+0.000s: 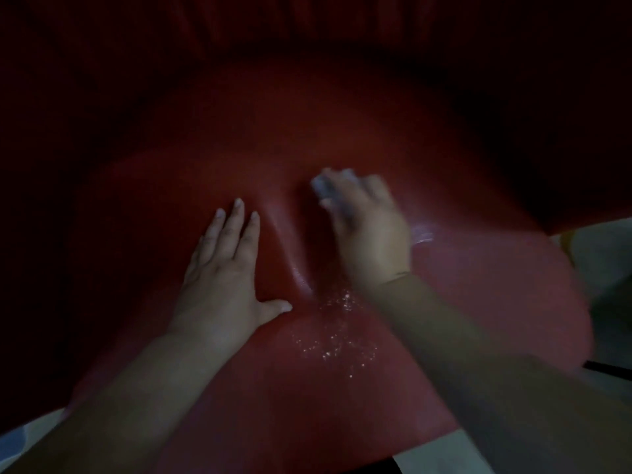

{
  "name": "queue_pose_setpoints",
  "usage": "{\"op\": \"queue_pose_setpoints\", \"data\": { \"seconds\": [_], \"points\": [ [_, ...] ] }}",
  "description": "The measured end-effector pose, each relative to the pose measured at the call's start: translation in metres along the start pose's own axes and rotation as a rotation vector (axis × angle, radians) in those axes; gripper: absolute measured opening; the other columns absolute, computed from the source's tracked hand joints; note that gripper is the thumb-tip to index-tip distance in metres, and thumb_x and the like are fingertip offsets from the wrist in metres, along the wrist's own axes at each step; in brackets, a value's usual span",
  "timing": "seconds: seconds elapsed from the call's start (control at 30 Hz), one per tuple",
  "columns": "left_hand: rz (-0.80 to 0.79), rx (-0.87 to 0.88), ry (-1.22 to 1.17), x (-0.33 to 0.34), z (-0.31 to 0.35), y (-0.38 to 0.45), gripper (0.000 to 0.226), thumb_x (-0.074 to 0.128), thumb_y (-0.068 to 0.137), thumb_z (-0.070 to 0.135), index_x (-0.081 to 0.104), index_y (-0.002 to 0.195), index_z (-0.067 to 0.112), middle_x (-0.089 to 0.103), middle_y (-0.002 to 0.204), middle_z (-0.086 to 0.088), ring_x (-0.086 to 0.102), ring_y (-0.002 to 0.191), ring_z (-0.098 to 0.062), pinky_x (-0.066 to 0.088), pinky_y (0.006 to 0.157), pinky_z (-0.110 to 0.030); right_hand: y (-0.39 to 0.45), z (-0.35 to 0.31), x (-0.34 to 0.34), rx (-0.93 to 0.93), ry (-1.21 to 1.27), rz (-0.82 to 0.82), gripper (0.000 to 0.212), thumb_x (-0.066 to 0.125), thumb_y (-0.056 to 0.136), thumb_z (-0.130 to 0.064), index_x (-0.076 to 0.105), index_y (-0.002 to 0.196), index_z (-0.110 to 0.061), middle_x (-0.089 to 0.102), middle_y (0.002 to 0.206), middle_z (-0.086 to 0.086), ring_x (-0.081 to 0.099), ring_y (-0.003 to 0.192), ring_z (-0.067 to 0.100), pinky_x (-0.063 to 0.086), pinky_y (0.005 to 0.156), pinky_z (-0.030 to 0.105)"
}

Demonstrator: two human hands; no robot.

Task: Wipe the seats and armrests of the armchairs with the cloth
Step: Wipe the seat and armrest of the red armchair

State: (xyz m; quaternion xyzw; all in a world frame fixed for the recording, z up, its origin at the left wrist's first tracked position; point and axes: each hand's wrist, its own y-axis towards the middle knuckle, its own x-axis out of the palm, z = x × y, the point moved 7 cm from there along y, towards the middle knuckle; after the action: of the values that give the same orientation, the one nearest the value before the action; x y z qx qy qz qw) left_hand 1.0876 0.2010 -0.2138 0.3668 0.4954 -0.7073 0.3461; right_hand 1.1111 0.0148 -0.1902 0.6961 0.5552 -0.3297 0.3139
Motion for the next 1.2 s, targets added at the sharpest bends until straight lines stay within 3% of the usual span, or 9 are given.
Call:
{"op": "queue_pose_setpoints", "data": {
  "seconds": [0.13,0.2,0.33,0.43,0.57,0.67,0.83,0.97,1.2],
  "points": [
    [-0.022,0.025,0.023,0.003,0.008,0.0,0.13,0.075,0.061,0.067,-0.008,0.153,0.027,-0.026,0.157,0.012,-0.023,0.143,-0.008,-0.003,0.114,-0.033,-0.004,0.097,-0.063,0.223,-0.283,0.116,0.037,0.056,0.093,-0.027,0.057,0.13,-0.023,0.057,0.112,0.015,0.058,0.09,0.038,0.047,0.073,0.038],
    [-0.031,0.019,0.045,0.005,0.01,0.002,0.13,0.075,0.06,0.067,-0.007,0.153,0.027,-0.026,0.157,0.012,-0.023,0.143,-0.007,-0.002,0.113,-0.034,-0.022,0.1,-0.055,0.231,-0.253,0.067,0.032,0.056,0.094,-0.024,0.061,0.126,-0.022,0.058,0.106,0.015,0.059,0.086,0.038,0.047,0.068,0.037],
    [-0.038,-0.005,0.073,0.008,0.009,0.001,0.129,0.075,0.06,0.068,-0.003,0.154,0.026,-0.024,0.158,0.011,-0.022,0.143,-0.007,-0.001,0.113,-0.035,-0.045,0.066,-0.033,0.069,-0.103,-0.072,0.032,0.06,0.091,-0.022,0.064,0.122,-0.019,0.059,0.099,0.011,0.062,0.078,0.036,0.054,0.062,0.04],
    [-0.028,-0.012,0.063,0.006,0.01,-0.002,0.127,0.075,0.061,0.067,0.001,0.155,0.025,-0.02,0.157,0.012,-0.019,0.142,-0.007,0.008,0.119,-0.041,-0.03,0.084,-0.062,0.014,-0.157,-0.023,0.034,0.061,0.091,-0.027,0.063,0.124,-0.02,0.061,0.105,0.012,0.064,0.086,0.035,0.054,0.066,0.037],
    [-0.022,-0.006,0.068,0.005,0.01,-0.003,0.125,0.075,0.061,0.066,0.004,0.155,0.023,-0.012,0.161,0.008,-0.011,0.147,-0.014,0.012,0.119,-0.044,-0.036,0.126,-0.087,0.246,-0.245,0.081,0.035,0.058,0.093,-0.026,0.06,0.128,-0.021,0.058,0.112,0.014,0.061,0.09,0.036,0.05,0.071,0.037],
    [-0.016,-0.004,0.078,0.005,0.011,-0.004,0.123,0.075,0.063,0.064,0.005,0.155,0.022,-0.011,0.162,0.007,-0.009,0.148,-0.015,0.012,0.118,-0.044,-0.069,0.093,-0.058,0.202,-0.209,0.029,0.031,0.061,0.091,-0.019,0.065,0.121,-0.021,0.058,0.099,0.013,0.06,0.075,0.036,0.048,0.06,0.034],
    [0.014,0.025,0.083,0.006,0.01,-0.014,0.118,0.077,0.065,0.059,0.01,0.155,0.019,-0.005,0.163,0.002,-0.004,0.149,-0.019,0.014,0.117,-0.044,-0.079,0.071,-0.059,0.025,-0.154,-0.011,0.033,0.065,0.088,-0.019,0.065,0.122,-0.022,0.059,0.095,0.01,0.062,0.073,0.032,0.052,0.056,0.034],
    [0.013,0.018,0.063,0.01,0.0,-0.024,0.118,0.078,0.066,0.058,0.01,0.155,0.02,-0.006,0.163,0.001,-0.004,0.149,-0.019,0.01,0.118,-0.039,-0.086,0.102,-0.071,0.293,-0.228,0.109,0.038,0.058,0.092,-0.026,0.056,0.13,-0.023,0.054,0.103,0.013,0.058,0.078,0.035,0.038,0.058,0.03],
    [0.043,0.003,0.001,0.021,-0.018,-0.042,0.116,0.076,0.068,0.058,0.01,0.155,0.02,-0.004,0.163,0.001,-0.003,0.149,-0.02,0.008,0.117,-0.034,-0.108,0.031,-0.001,0.304,-0.139,0.032,0.036,0.054,0.094,-0.027,0.057,0.129,-0.022,0.053,0.106,0.014,0.058,0.074,0.036,0.047,0.058,0.038]
  ]
}}
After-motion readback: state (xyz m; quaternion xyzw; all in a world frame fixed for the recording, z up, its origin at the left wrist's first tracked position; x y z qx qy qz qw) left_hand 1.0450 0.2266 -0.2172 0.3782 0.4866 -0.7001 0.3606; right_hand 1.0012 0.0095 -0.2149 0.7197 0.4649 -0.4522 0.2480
